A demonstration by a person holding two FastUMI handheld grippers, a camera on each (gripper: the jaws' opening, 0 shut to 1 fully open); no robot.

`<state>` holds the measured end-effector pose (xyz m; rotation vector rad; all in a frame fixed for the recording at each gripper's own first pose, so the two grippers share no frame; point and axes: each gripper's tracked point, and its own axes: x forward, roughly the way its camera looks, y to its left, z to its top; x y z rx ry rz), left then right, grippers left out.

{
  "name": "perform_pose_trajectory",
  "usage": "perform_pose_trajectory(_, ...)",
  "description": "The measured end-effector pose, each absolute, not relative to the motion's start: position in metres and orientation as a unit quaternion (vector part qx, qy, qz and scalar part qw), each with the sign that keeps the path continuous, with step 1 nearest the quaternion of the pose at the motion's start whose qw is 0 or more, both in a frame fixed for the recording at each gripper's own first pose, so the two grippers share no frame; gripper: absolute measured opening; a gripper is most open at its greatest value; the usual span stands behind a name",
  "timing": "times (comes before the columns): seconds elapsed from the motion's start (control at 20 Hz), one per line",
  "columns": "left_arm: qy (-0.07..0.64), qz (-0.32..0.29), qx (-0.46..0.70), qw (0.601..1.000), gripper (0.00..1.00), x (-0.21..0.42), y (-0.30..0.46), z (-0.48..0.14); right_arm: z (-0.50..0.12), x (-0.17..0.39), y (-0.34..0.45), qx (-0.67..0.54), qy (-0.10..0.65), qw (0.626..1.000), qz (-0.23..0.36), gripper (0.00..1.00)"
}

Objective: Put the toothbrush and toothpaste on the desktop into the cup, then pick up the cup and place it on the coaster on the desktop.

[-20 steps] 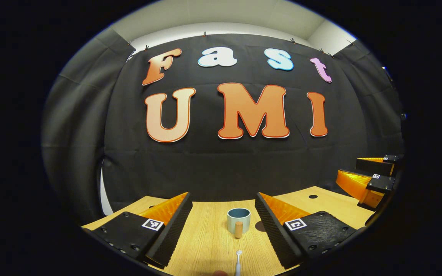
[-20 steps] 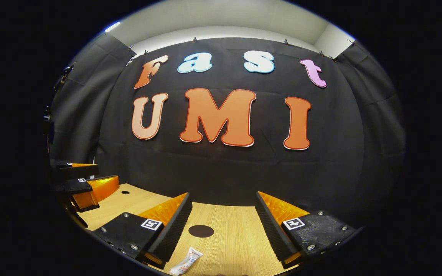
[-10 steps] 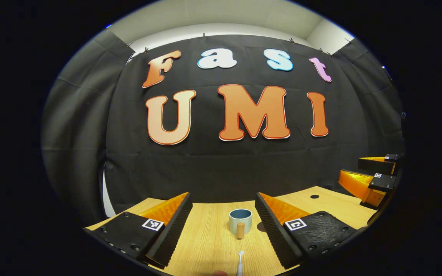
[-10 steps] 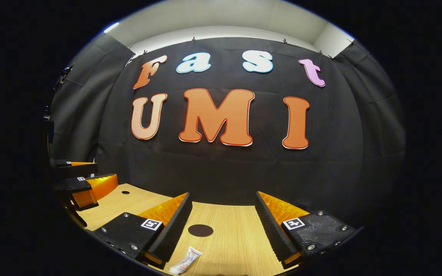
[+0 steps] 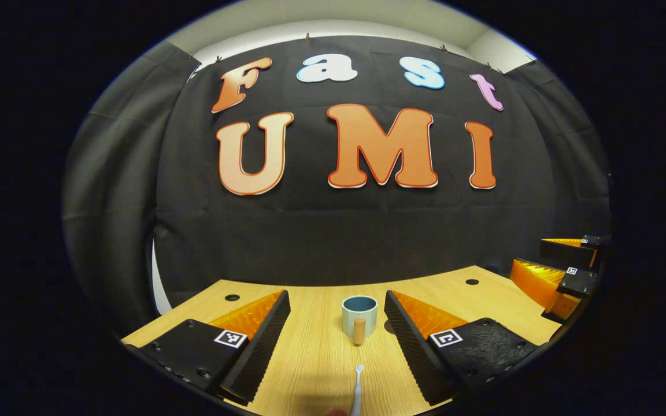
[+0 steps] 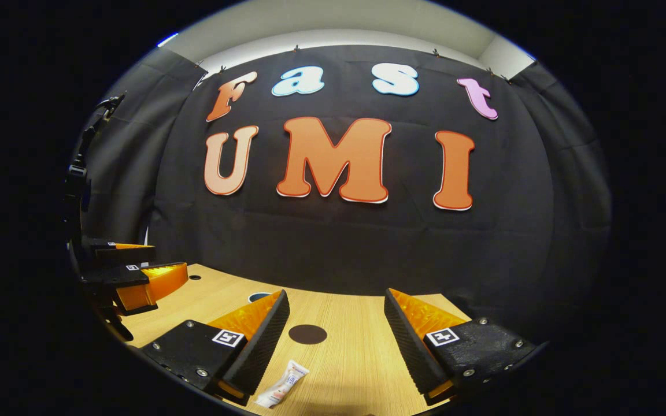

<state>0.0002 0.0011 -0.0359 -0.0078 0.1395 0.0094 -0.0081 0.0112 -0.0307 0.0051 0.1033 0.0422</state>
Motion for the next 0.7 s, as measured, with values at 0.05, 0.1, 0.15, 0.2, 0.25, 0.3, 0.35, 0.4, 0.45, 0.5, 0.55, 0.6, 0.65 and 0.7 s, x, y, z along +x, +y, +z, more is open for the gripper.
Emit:
perform_pose_trajectory(0.05, 0.083, 0.001, -0.008, 0.997, 0.98, 0.000, 0.000, -0.044, -0.038, -0.009, 0.012, 0.007, 0.063, 0.998, 0.024, 0.99)
perform_pose_trajectory(0.1, 0.096, -0.004, -0.012, 0.995, 0.99, -0.001, -0.002, -0.052, -0.047, -0.010, 0.013, 0.013, 0.076, 0.997, 0.028, 0.99)
perform_pose_trajectory(0.15, 0.108, -0.009, -0.016, 0.994, 0.99, -0.001, -0.005, -0.061, -0.055, -0.009, 0.015, 0.020, 0.091, 0.995, 0.032, 0.99)
perform_pose_trajectory(0.2, 0.120, -0.015, -0.018, 0.992, 0.99, -0.001, -0.006, -0.068, -0.065, -0.009, 0.018, 0.026, 0.106, 0.993, 0.037, 0.99)
perform_pose_trajectory(0.25, 0.132, -0.019, -0.019, 0.991, 0.99, -0.001, -0.008, -0.076, -0.074, -0.010, 0.021, 0.032, 0.122, 0.991, 0.042, 0.99)
perform_pose_trajectory(0.3, 0.144, -0.020, -0.017, 0.989, 0.99, -0.002, -0.007, -0.083, -0.085, -0.012, 0.024, 0.035, 0.137, 0.989, 0.047, 0.99)
perform_pose_trajectory(0.35, 0.154, -0.021, -0.014, 0.988, 0.99, -0.003, -0.006, -0.090, -0.094, -0.013, 0.027, 0.035, 0.151, 0.987, 0.051, 0.99)
perform_pose_trajectory(0.4, 0.166, -0.022, -0.010, 0.986, 0.99, -0.003, -0.005, -0.096, -0.103, -0.014, 0.030, 0.035, 0.163, 0.985, 0.055, 0.99)
perform_pose_trajectory(0.45, 0.176, -0.025, -0.007, 0.984, 0.99, -0.004, -0.006, -0.104, -0.109, -0.014, 0.033, 0.033, 0.174, 0.982, 0.060, 0.99)
perform_pose_trajectory(0.5, 0.187, -0.028, -0.005, 0.982, 0.99, -0.003, -0.009, -0.111, -0.119, -0.015, 0.038, 0.032, 0.186, 0.980, 0.064, 0.99)
perform_pose_trajectory(0.55, 0.198, -0.032, -0.004, 0.980, 0.99, -0.003, -0.012, -0.123, -0.127, -0.017, 0.041, 0.030, 0.199, 0.977, 0.069, 0.99)
perform_pose_trajectory(0.6, 0.210, -0.034, -0.003, 0.977, 0.99, -0.003, -0.012, -0.133, -0.137, -0.018, 0.045, 0.028, 0.213, 0.974, 0.073, 0.99)
perform_pose_trajectory(0.65, 0.221, -0.036, -0.003, 0.975, 0.99, -0.003, -0.013, -0.142, -0.146, -0.018, 0.049, 0.027, 0.224, 0.971, 0.077, 0.99)
perform_pose_trajectory(0.7, 0.232, -0.039, -0.002, 0.972, 0.99, -0.003, -0.013, -0.149, -0.154, -0.020, 0.052, 0.024, 0.237, 0.968, 0.080, 0.99)
